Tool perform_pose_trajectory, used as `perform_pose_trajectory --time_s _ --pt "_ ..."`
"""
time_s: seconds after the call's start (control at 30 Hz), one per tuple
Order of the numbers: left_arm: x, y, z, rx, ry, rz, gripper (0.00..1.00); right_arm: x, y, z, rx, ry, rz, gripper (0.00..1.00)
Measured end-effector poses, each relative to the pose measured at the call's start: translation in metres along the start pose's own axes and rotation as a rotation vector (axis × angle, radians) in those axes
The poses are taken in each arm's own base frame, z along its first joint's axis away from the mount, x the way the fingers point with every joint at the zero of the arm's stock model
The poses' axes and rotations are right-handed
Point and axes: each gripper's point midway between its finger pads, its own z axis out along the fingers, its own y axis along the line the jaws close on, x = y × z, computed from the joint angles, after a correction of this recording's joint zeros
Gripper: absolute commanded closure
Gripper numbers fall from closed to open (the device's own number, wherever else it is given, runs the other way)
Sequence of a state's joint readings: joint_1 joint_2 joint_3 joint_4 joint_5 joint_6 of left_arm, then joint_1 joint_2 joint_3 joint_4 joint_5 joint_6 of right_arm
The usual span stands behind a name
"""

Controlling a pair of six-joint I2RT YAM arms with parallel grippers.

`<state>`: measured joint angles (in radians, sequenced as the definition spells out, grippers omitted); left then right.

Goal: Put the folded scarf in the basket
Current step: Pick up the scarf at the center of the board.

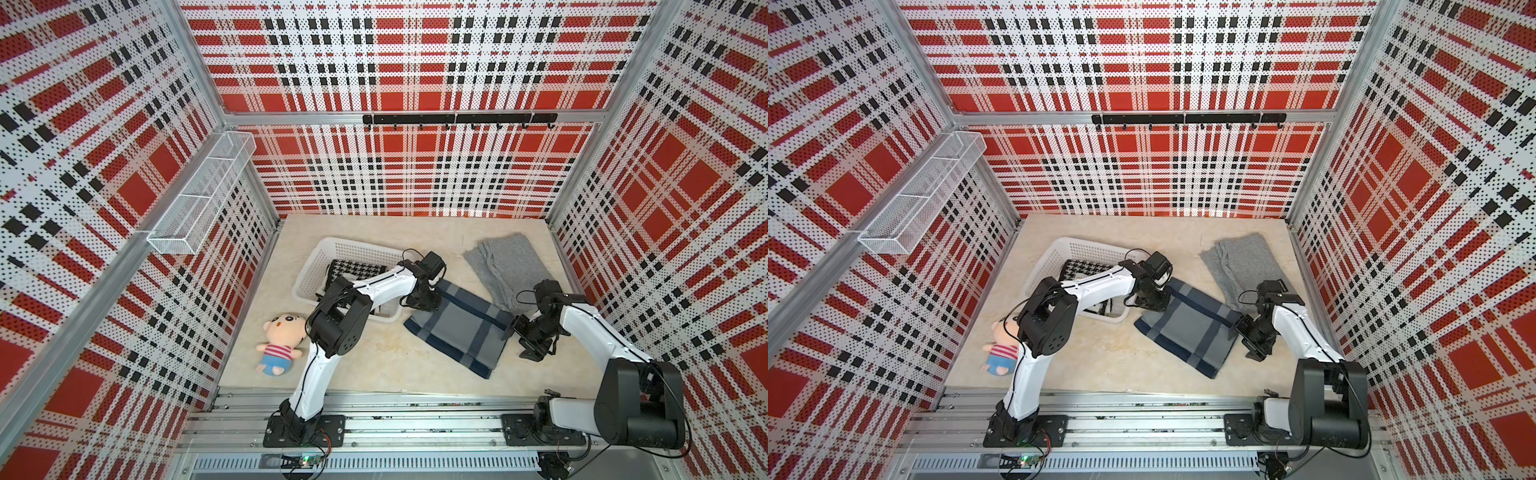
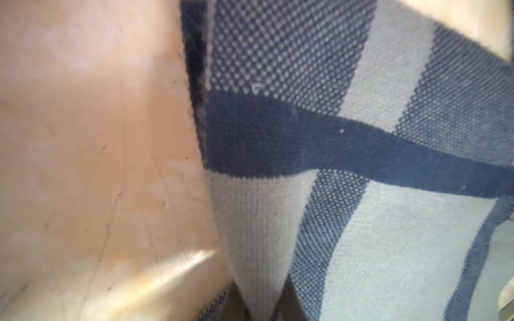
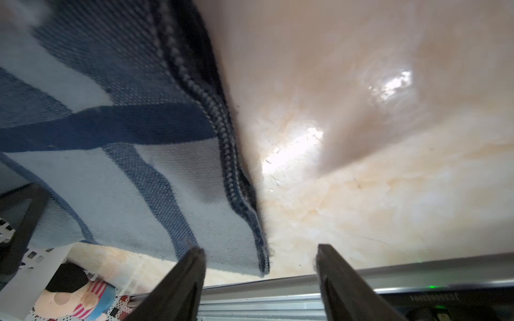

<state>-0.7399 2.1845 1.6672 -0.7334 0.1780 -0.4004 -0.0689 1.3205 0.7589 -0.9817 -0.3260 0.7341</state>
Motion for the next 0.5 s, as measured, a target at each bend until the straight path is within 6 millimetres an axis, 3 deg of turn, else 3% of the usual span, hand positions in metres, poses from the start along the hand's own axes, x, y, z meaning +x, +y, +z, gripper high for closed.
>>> perform_pose_trajectory --time_s 0.13,0.27,0.43,0.5 --pt "0.000 0.000 0.000 -0.003 0.000 0.001 1.00 0.001 0.003 0.015 -0.034 0.029 -0.008 0.33" --pt "0.000 0.001 0.000 -0.003 0.000 0.000 1.00 0.004 0.003 0.034 -0.067 0.071 -0.001 0.44" --pt "0.000 0.001 0.000 -0.001 0.000 0.001 1.00 0.010 0.010 0.040 -0.120 0.111 0.000 0.65" --pt "0.000 0.000 0.000 0.000 0.001 0.003 1.00 0.012 0.013 0.043 -0.134 0.126 -0.003 0.69"
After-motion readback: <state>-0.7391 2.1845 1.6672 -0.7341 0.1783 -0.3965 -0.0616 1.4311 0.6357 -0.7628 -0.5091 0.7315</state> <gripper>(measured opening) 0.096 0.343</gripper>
